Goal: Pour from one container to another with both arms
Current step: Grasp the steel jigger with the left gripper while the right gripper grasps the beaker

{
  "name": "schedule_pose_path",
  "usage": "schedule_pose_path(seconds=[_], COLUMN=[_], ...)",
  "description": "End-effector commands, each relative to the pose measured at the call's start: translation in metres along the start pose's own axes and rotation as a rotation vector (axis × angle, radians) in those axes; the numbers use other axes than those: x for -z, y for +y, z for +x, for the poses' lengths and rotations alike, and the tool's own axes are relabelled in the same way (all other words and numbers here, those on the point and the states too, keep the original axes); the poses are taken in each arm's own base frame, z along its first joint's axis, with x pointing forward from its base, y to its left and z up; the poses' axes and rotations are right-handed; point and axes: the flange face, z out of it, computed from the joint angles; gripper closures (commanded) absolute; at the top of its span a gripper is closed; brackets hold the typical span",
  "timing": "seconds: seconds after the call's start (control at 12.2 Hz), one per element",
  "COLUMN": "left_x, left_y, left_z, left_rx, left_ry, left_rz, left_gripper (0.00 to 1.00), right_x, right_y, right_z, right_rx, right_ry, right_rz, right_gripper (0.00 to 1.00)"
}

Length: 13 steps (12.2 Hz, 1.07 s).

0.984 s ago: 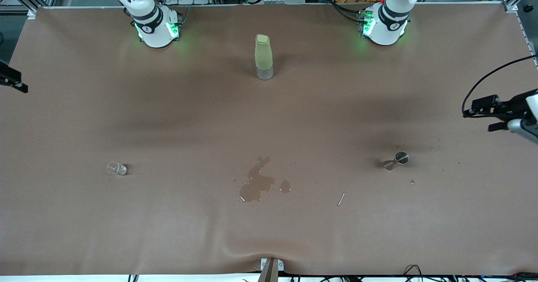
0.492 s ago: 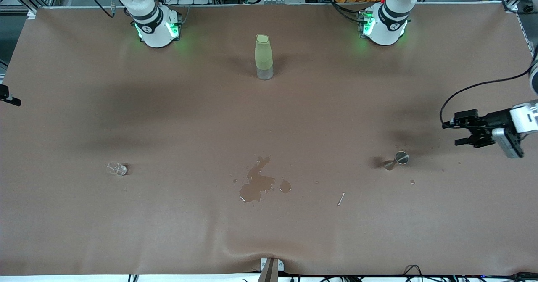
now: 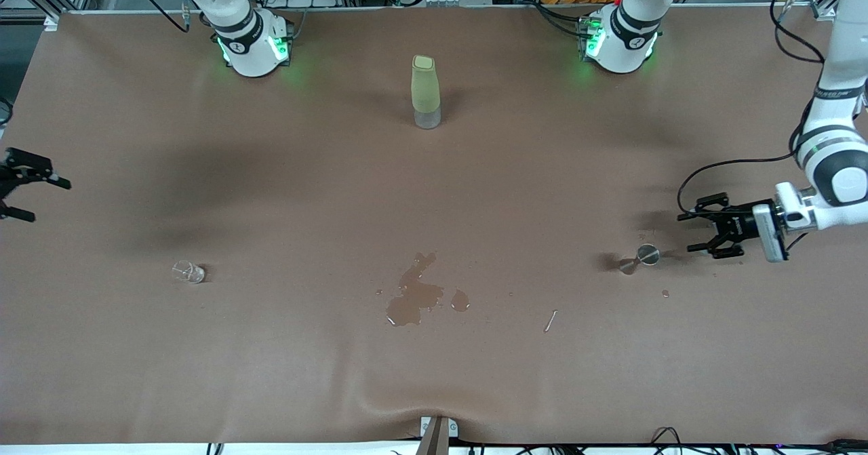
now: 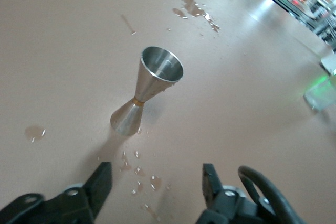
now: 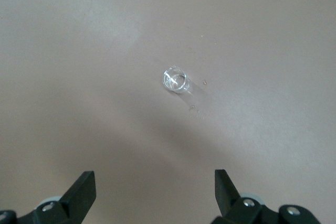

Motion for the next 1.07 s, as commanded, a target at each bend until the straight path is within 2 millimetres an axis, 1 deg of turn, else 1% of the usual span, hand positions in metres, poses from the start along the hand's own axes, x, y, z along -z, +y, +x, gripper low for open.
schedule_pose_path(seconds=[0.0, 0.08, 0.16, 0.25, 0.33, 0.49, 0.66, 0.74, 0.82, 0.9, 0.98], left_x=[-0.006, -0.012, -0.026, -0.036, -0.05, -0.061, -0.062, -0.065, -0.072, -0.075, -0.077], left_y=[-0.022, -0.027, -0.03, -0.033, -0.035, -0.038, -0.038, -0.038, -0.038, -0.037, -0.037], left_z=[-0.005, -0.008, -0.007, -0.01, -0.012, -0.018, -0.02, -0.022, -0.019, -0.013, -0.011], left_rx=[-0.172, -0.229, -0.287, -0.322, -0.358, -0.408, -0.455, -0.461, -0.475, -0.485, -0.49], left_ry=[0.032, 0.059, 0.106, 0.153, 0.193, 0.237, 0.239, 0.24, 0.254, 0.268, 0.271], left_rz=[0.006, 0.011, 0.016, 0.031, 0.037, 0.056, 0.062, 0.057, 0.054, 0.056, 0.055], left_gripper=[0.28, 0.29, 0.29, 0.3, 0.31, 0.32, 0.35, 0.35, 0.36, 0.4, 0.43], right_x=[-0.023, -0.035, -0.048, -0.064, -0.082, -0.114, -0.147, -0.165, -0.178, -0.19, -0.202], right_y=[0.001, 0.007, 0.013, 0.02, 0.026, 0.041, 0.053, 0.058, 0.061, 0.066, 0.07], right_z=[-0.009, -0.01, -0.01, -0.013, -0.017, -0.03, -0.042, -0.047, -0.049, -0.054, -0.058], right_rx=[0.032, 0.051, 0.078, 0.109, 0.134, 0.194, 0.274, 0.31, 0.346, 0.38, 0.421], right_ry=[0.086, 0.107, 0.143, 0.175, 0.211, 0.291, 0.395, 0.437, 0.468, 0.492, 0.522], right_rz=[0.028, 0.044, 0.061, 0.087, 0.116, 0.153, 0.17, 0.176, 0.167, 0.148, 0.137], right_gripper=[0.0, 0.0, 0.0, 0.0, 0.0, 0.0, 0.0, 0.0, 0.0, 0.0, 0.0])
